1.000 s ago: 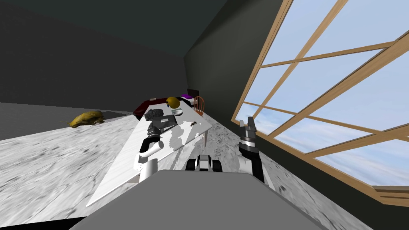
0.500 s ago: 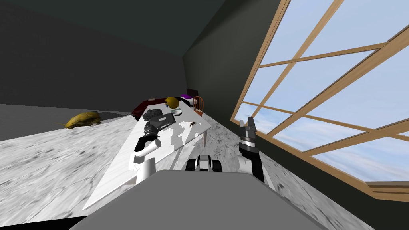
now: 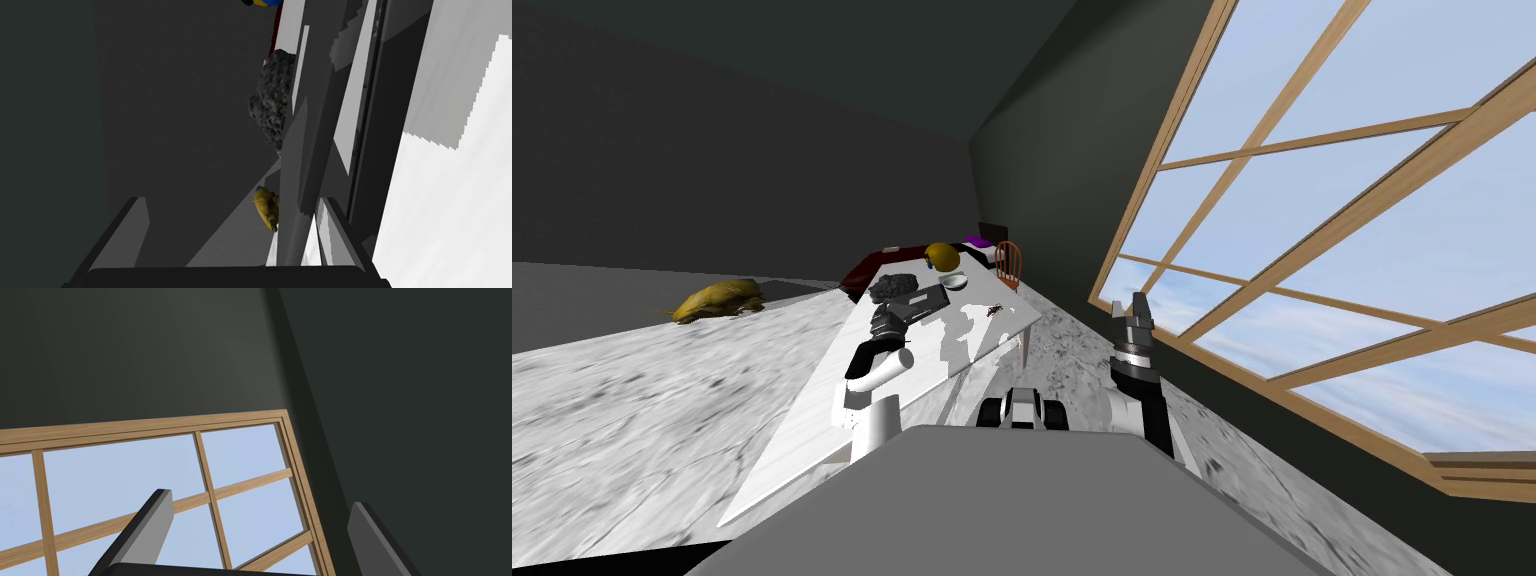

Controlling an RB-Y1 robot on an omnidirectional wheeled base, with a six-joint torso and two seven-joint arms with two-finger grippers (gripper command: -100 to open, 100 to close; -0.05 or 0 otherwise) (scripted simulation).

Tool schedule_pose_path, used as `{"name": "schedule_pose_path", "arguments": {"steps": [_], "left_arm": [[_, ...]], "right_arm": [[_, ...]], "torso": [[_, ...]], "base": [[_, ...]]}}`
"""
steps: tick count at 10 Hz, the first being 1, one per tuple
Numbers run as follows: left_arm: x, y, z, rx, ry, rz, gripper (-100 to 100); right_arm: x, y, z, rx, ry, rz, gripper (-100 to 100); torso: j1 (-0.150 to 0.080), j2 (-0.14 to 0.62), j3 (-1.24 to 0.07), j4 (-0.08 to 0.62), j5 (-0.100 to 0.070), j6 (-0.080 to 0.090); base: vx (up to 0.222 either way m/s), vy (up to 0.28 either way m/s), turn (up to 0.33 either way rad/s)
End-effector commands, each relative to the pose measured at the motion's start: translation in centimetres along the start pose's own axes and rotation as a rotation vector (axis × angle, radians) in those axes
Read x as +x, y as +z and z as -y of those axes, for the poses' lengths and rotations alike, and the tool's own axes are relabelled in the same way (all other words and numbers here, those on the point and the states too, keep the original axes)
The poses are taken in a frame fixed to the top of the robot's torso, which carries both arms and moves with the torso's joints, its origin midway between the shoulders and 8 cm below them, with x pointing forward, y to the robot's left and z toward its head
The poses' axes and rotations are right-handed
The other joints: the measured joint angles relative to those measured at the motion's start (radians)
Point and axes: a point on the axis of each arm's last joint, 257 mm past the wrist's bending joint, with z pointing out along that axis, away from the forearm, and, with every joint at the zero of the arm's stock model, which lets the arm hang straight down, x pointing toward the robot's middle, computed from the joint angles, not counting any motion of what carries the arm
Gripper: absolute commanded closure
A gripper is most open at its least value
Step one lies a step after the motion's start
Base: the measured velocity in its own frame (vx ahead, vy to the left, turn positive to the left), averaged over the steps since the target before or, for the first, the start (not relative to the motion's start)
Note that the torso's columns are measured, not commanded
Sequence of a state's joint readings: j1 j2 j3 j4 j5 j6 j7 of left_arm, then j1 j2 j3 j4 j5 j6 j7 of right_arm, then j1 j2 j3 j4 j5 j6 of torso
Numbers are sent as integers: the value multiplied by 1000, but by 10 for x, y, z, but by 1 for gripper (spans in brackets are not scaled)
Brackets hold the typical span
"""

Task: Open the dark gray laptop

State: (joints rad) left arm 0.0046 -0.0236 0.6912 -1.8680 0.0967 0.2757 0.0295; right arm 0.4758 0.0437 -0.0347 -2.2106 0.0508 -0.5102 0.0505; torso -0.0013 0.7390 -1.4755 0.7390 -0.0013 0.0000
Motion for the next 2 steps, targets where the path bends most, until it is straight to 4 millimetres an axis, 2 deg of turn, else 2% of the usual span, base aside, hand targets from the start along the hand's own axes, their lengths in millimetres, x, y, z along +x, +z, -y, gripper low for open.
{"name": "schedule_pose_path", "arguments": {"steps": [1, 2], "left_arm": [[0, 0, -1, -3, 0, 1, 0], [-1, 0, -3, -6, 0, 1, 0]], "right_arm": [[0, 0, 0, 0, 0, 0, 0], [0, 0, 0, 0, 0, 0, 0]], "torso": [[0, 0, 0, 0, 0, 0], [0, 0, 0, 0, 0, 0]], "base": [[0, 0, 0], [0, 0, 0]]}}
